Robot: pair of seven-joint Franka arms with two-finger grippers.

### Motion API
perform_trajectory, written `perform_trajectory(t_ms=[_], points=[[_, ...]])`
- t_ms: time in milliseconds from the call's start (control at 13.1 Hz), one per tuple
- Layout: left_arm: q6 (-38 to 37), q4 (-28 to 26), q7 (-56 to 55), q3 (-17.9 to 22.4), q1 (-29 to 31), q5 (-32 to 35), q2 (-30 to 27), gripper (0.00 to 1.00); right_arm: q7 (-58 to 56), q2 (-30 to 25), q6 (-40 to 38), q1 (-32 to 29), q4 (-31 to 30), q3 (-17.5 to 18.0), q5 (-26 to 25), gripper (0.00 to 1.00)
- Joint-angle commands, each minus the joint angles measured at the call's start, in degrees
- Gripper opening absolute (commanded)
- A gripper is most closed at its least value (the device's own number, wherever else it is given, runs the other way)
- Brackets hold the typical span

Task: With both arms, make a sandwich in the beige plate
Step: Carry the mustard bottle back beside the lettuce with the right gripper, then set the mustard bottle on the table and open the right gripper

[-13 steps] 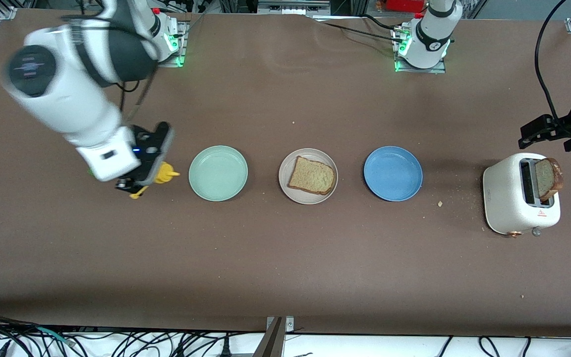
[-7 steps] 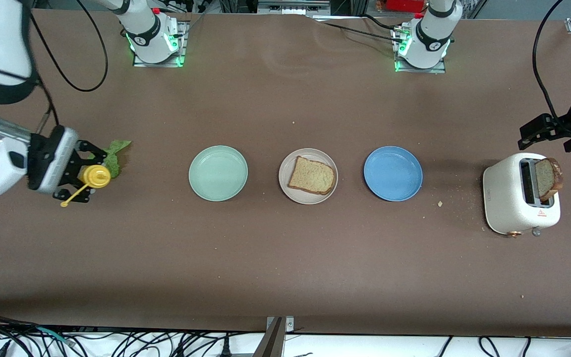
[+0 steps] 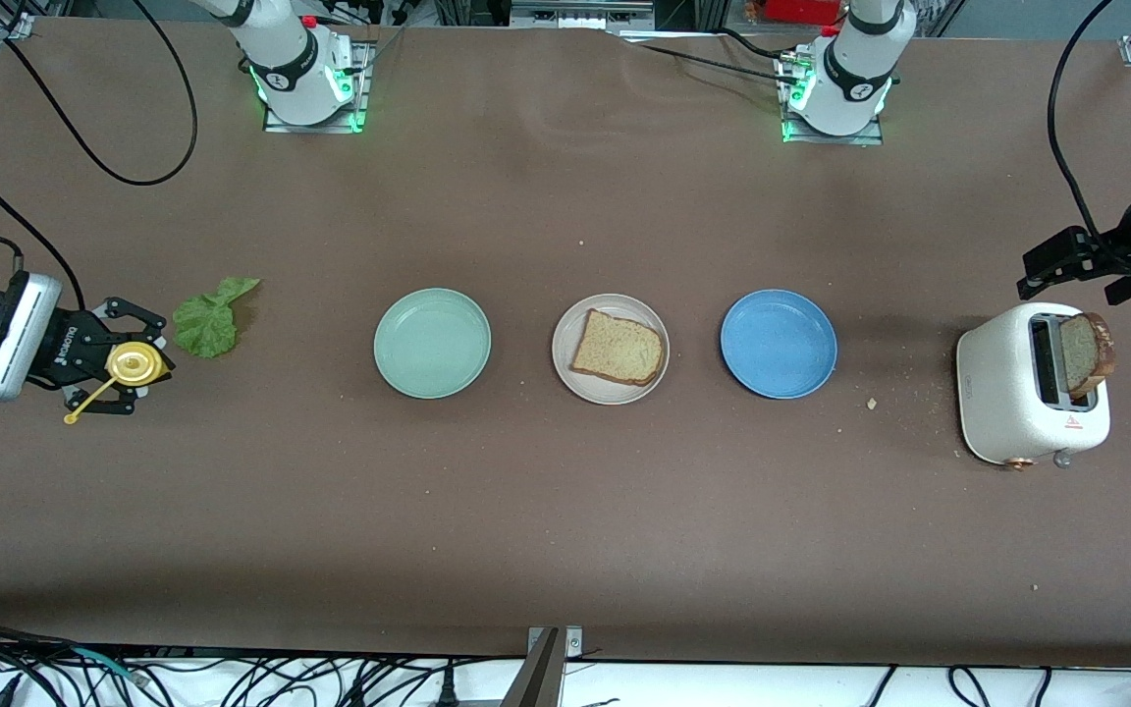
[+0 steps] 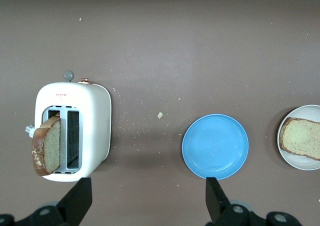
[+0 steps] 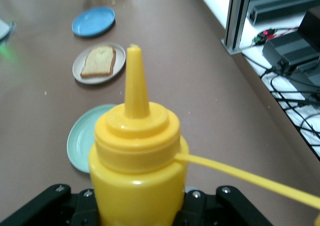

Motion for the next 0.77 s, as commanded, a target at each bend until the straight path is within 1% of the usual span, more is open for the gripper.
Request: perform_trajectory(t_ms=[0, 77, 230, 306, 459, 536, 689], points=[[0.48, -1.19, 0.23, 0.19, -0.18, -1.5, -0.23, 1.0, -7.44, 1.18, -0.63, -2.1, -6.16, 0.7, 10.8, 0.0], [0.48, -0.93, 0.32, 0.19, -0.09, -1.5, -0.23, 1.0, -9.55, 1.01, -0.36, -2.11, -9.41, 0.79, 12.75, 0.0], [0.48, -0.49, -0.47, 0.19, -0.27, -1.41, 0.04, 1.0, -15.34, 0.75, 1.47, -2.11, -13.38, 1.05, 13.56, 0.0], [0.48, -0.23, -0.47, 0.19, -0.36, -0.97, 0.82, 1.0, -19.9, 1.01, 2.7, -2.28, -15.92, 2.62, 15.31, 0.0], [0.48, -0.22, -0.47, 0.19, -0.36, -0.97, 1.27, 1.0, -27.47, 1.01, 5.34, -2.28, -22.07, 3.86, 21.45, 0.0], [0.39, -0.22, -0.47, 0.19, -0.36, -0.97, 1.27, 1.0, -31.86, 1.53, 5.7, -2.46, -23.84, 4.56, 23.22, 0.0], [0.3, -0.22, -0.64, 0.19, -0.36, -1.32, 1.18, 1.0, -38.12, 2.06, 5.44, -2.63, -27.09, 4.83, 24.2, 0.0]])
